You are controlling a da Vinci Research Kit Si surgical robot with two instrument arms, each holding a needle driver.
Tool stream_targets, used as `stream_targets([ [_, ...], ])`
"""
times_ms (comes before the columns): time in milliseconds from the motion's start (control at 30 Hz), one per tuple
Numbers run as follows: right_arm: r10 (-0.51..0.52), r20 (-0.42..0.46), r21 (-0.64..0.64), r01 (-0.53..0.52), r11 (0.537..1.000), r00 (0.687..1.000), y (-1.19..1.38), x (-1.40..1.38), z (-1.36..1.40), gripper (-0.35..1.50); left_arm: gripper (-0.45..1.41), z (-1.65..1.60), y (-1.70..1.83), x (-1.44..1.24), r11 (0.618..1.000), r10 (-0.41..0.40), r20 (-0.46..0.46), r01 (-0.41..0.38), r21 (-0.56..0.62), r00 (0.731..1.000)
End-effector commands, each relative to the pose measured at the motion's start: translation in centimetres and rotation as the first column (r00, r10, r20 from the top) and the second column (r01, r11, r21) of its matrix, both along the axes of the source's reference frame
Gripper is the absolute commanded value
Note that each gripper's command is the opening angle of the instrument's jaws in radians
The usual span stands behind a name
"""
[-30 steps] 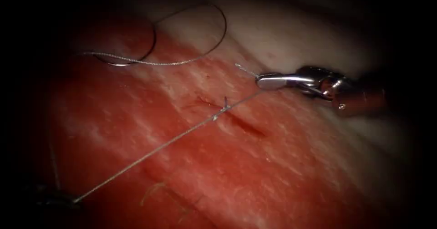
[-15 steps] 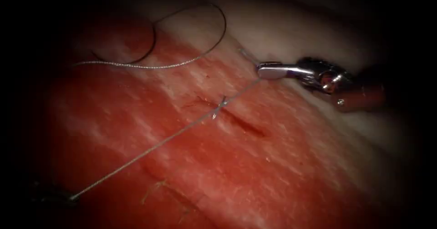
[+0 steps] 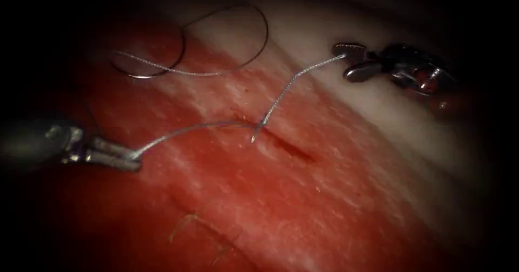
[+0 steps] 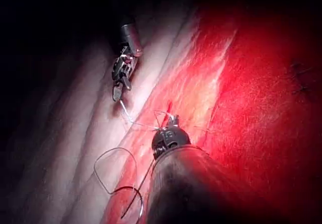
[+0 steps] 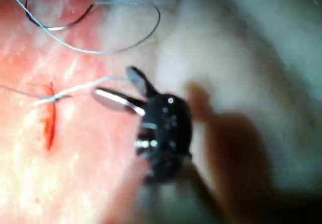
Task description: Wound Closure
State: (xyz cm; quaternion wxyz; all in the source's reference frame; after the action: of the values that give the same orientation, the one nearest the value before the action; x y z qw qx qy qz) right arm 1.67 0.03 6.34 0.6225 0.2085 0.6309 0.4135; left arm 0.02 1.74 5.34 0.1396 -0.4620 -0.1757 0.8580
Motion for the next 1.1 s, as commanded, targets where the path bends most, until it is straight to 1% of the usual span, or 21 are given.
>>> stream_targets([
  [33,0.003,0.012,-0.006,-0.003,1.000,1.000,-0.05,-0.03,0.04,1.09,-0.45,0.07,-0.03,-0.06,1.000,0.000,0.000,0.000,0.004,1.000],
  [67,0.015,0.040,-0.034,-0.014,0.999,0.999,-0.04,-0.10,0.00,1.09,-0.45,0.08,0.01,-0.09,1.000,-0.002,0.002,0.002,0.001,1.000],
  [100,0.030,0.094,-0.076,-0.023,0.997,0.995,0.00,-0.25,-0.10,1.08,-0.45,0.09,0.10,-0.17,1.000,-0.004,0.005,0.004,-0.003,1.000],
  [133,0.033,0.120,-0.091,-0.022,0.996,0.992,0.02,-0.31,-0.14,1.06,-0.45,0.10,0.12,-0.20,1.000,-0.002,0.008,0.002,-0.006,1.000],
  [233,0.073,0.227,-0.138,-0.043,0.990,0.971,0.10,-0.52,-0.30,1.03,-0.45,0.15,0.19,-0.32,1.000,0.004,0.020,-0.004,-0.007,1.000],
  [300,0.094,0.254,-0.153,-0.055,0.987,0.963,0.08,-0.49,-0.34,1.08,-0.45,0.17,0.21,-0.38,1.000,0.009,0.029,-0.009,-0.007,1.000],
  [333,0.094,0.242,-0.160,-0.056,0.985,0.966,0.04,-0.35,-0.35,1.04,-0.45,0.18,0.23,-0.42,1.000,0.015,0.038,-0.014,-0.006,0.999],
  [367,0.083,0.233,-0.163,-0.045,0.986,0.969,0.01,-0.27,-0.34,0.91,-0.45,0.18,0.24,-0.44,1.000,0.013,0.038,-0.013,-0.006,0.999],
  [400,0.048,0.206,-0.169,-0.013,0.986,0.977,-0.07,-0.06,-0.30,-0.07,-0.45,0.18,0.28,-0.48,1.000,0.018,0.046,-0.018,-0.004,0.999],
  [433,0.048,0.206,-0.169,-0.013,0.986,0.977,-0.07,-0.06,-0.30,-0.07,-0.45,0.18,0.28,-0.48,1.000,0.018,0.046,-0.018,-0.004,0.999],
  [467,0.041,0.206,-0.170,-0.006,0.985,0.978,-0.10,0.04,-0.28,-0.30,-0.45,0.18,0.31,-0.49,1.000,0.022,0.050,-0.022,-0.007,0.998],
  [500,0.036,0.202,-0.175,0.000,0.985,0.979,-0.13,0.25,-0.23,-0.35,-0.45,0.18,0.36,-0.51,1.000,0.025,0.054,-0.024,-0.009,0.998],
  [600,0.032,0.197,-0.185,0.005,0.983,0.980,-0.17,0.63,-0.10,-0.35,-0.45,0.20,0.43,-0.51,1.000,0.029,0.060,-0.029,-0.010,0.998],
  [667,0.026,0.204,-0.199,0.015,0.980,0.979,-0.17,0.82,-0.02,-0.35,-0.45,0.21,0.43,-0.50,0.999,0.031,0.061,-0.030,-0.011,0.998],
  [733,0.009,0.198,-0.211,0.034,0.977,0.980,-0.14,1.13,0.14,-0.35,-0.45,0.20,0.41,-0.46,0.999,0.036,0.063,-0.035,-0.016,0.997],
  [833,-0.008,0.180,-0.218,0.048,0.975,0.984,-0.18,1.34,0.17,-0.35,-0.45,0.17,0.40,-0.44,0.999,0.040,0.064,-0.039,-0.021,0.997],
  [867,-0.008,0.180,-0.218,0.048,0.975,0.984,-0.18,1.34,0.17,-0.35,-0.45,0.17,0.40,-0.44,0.999,0.040,0.064,-0.039,-0.021,0.997],
  [933,-0.023,0.161,-0.221,0.059,0.974,0.987,-0.21,1.40,0.13,-0.35,-0.45,0.16,0.39,-0.45,0.999,0.043,0.067,-0.041,-0.032,0.997],
  [1000,-0.050,0.127,-0.224,0.077,0.971,0.991,-0.26,1.53,0.05,-0.35,-0.45,0.15,0.43,-0.47,0.998,0.051,0.071,-0.048,-0.045,0.996],
  [1033,-0.050,0.127,-0.224,0.077,0.971,0.991,-0.26,1.53,0.05,-0.35,-0.45,0.15,0.43,-0.47,0.998,0.051,0.071,-0.048,-0.045,0.996],
  [1100,-0.076,0.112,-0.228,0.100,0.968,0.991,-0.28,1.64,-0.01,-0.35,-0.45,0.15,0.48,-0.50,0.997,0.055,0.073,-0.051,-0.052,0.996],
])
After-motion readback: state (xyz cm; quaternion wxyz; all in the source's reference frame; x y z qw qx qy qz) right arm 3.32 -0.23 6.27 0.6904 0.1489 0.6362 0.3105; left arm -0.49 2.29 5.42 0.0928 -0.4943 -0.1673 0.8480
